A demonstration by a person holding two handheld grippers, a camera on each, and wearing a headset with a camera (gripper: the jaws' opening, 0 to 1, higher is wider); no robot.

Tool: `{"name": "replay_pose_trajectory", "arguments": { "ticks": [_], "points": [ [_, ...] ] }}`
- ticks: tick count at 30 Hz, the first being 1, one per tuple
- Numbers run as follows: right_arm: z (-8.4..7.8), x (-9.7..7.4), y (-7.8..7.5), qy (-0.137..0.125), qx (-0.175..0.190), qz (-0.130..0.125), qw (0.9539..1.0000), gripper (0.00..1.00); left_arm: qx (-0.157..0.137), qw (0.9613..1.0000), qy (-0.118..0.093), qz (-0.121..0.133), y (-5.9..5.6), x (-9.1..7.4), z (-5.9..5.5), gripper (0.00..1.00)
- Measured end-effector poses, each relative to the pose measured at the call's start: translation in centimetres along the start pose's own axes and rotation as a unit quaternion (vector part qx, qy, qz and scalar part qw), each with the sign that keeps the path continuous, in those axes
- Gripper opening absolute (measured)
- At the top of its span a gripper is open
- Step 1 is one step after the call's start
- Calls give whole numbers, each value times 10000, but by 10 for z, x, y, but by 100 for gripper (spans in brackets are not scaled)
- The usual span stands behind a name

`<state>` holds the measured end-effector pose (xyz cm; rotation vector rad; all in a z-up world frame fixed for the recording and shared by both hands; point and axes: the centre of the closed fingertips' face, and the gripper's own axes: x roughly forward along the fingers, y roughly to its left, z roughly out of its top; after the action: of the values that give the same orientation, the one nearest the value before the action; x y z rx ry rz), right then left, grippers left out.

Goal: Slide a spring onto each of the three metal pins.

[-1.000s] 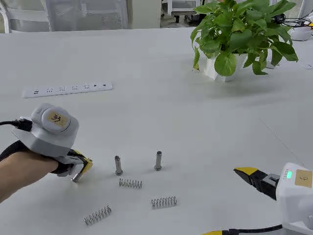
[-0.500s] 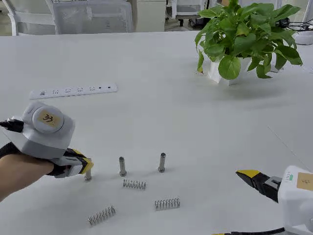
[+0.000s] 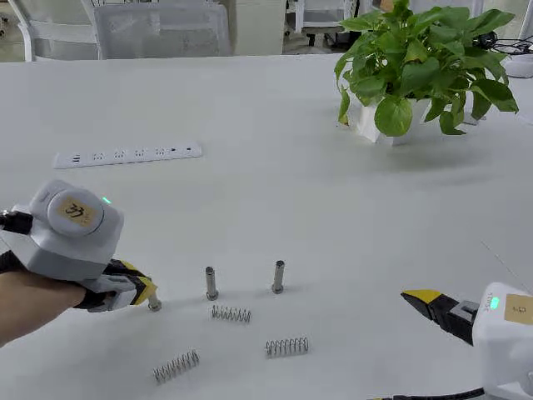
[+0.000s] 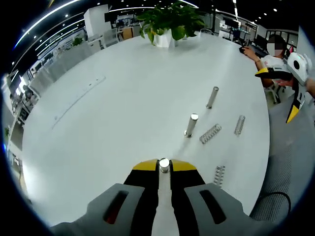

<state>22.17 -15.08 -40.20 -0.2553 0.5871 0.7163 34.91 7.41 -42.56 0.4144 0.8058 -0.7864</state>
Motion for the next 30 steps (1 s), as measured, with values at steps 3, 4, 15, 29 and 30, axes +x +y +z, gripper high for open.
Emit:
{"name": "replay_pose_trajectory", "arguments": {
  "ticks": [3,4,15,29,30],
  "points": [
    [0,0,1,11,-15,3,10000,98,56,10000,31,12,1,1,0,4],
    [0,0,1,7,-16,2,10000,98,46,10000,42,17,1,0,0,4],
    [0,-1,1,10,-15,-6,10000,98,-80,9999,150,21,4,-1,-6,4],
    [-1,0,1,34,-24,-3,10000,98,7,10000,48,16,4,0,-6,5],
    [-1,0,1,37,-25,-3,10000,98,1,10000,46,25,4,0,-6,5]
  ]
}}
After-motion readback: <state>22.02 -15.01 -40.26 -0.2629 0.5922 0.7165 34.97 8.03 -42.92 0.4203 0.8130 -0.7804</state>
